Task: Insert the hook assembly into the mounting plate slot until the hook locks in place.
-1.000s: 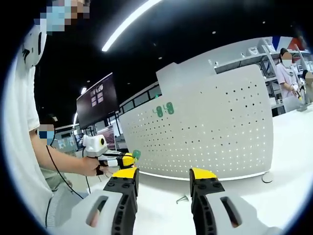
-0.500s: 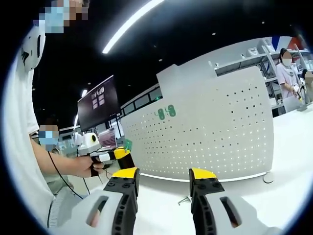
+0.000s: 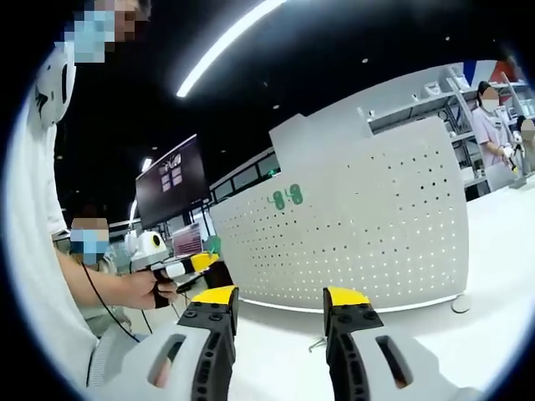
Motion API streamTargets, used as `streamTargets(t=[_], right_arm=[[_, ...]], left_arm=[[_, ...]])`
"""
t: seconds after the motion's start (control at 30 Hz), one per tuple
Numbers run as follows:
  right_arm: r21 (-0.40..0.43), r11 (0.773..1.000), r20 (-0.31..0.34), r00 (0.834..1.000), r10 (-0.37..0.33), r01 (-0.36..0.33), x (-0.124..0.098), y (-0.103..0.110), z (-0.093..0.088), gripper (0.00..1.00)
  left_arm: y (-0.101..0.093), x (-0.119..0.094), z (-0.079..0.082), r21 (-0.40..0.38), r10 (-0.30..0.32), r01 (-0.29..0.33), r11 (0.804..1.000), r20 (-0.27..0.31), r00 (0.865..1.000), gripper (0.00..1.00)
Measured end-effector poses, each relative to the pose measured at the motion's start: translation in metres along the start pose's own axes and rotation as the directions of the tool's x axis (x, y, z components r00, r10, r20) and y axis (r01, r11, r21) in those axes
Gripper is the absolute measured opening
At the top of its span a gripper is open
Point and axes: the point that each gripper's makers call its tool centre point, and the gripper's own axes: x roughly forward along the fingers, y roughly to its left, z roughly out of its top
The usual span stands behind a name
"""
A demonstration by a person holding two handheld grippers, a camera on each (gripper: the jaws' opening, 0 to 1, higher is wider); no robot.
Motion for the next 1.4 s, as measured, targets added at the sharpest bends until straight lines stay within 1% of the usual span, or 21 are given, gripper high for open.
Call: streamTargets(t=[0.13, 0.23, 0.33, 0.4, 0.47, 0.67, 0.87, 1.07, 1.13, 1.23, 1.4], right_arm=[[-0.003, 1.0, 0.0, 1.0, 0.02, -0.02, 0.001, 0.003, 0.0, 0.39], [0.001, 1.0, 0.002, 1.0, 0.016, -0.016, 0.004, 0.001, 0.0, 0.39], [-0.002, 1.0, 0.011, 1.0, 0.014, -0.014, 0.006, 0.004, 0.002, 0.39], [0.0, 1.0, 0.021, 1.0, 0.013, -0.013, 0.007, 0.005, 0.005, 0.39], [-0.001, 1.0, 0.024, 1.0, 0.008, -0.008, 0.008, 0.005, 0.005, 0.39], [0.0, 1.0, 0.02, 1.0, 0.011, -0.011, 0.007, 0.007, 0.004, 0.39], [0.002, 1.0, 0.014, 1.0, 0.025, -0.025, 0.007, 0.004, 0.003, 0.39], [0.002, 0.999, 0.02, 0.999, 0.034, -0.034, 0.009, 0.006, 0.005, 0.39], [0.004, 0.999, 0.023, 0.999, 0.036, -0.036, 0.009, 0.006, 0.005, 0.39], [0.004, 0.999, 0.026, 0.999, 0.04, -0.04, 0.009, 0.008, 0.006, 0.39], [0.028, 0.998, 0.041, 0.998, 0.055, -0.056, 0.01, 0.011, 0.008, 0.39]], left_arm=[[-0.002, -0.004, 0.0, -0.002, 0.009, -0.009, 1.0, 0.006, 1.0, 0.01], [0.0, -0.006, -0.001, -0.015, 0.017, -0.016, 1.0, 0.009, 1.0, 0.01], [0.0, -0.009, 0.002, -0.009, 0.012, -0.012, 1.0, 0.016, 1.0, 0.01], [0.002, -0.01, 0.002, -0.022, 0.015, -0.015, 1.0, 0.023, 1.0, 0.01], [0.003, -0.01, 0.002, -0.036, 0.023, -0.022, 0.999, 0.033, 0.999, 0.01], [0.001, -0.009, 0.003, -0.035, 0.021, -0.019, 0.999, 0.049, 0.999, 0.01], [-0.003, -0.009, 0.012, -0.043, 0.029, -0.025, 0.999, 0.079, 0.996, 0.01], [-0.008, -0.008, 0.015, -0.037, 0.025, -0.022, 0.999, 0.086, 0.996, 0.01], [-0.008, -0.009, 0.016, -0.048, 0.029, -0.025, 0.999, 0.096, 0.995, 0.01], [-0.007, -0.009, 0.016, -0.048, 0.034, -0.03, 0.998, 0.094, 0.995, 0.01], [-0.009, -0.01, 0.016, -0.054, 0.04, -0.035, 0.998, 0.097, 0.994, 0.01]])
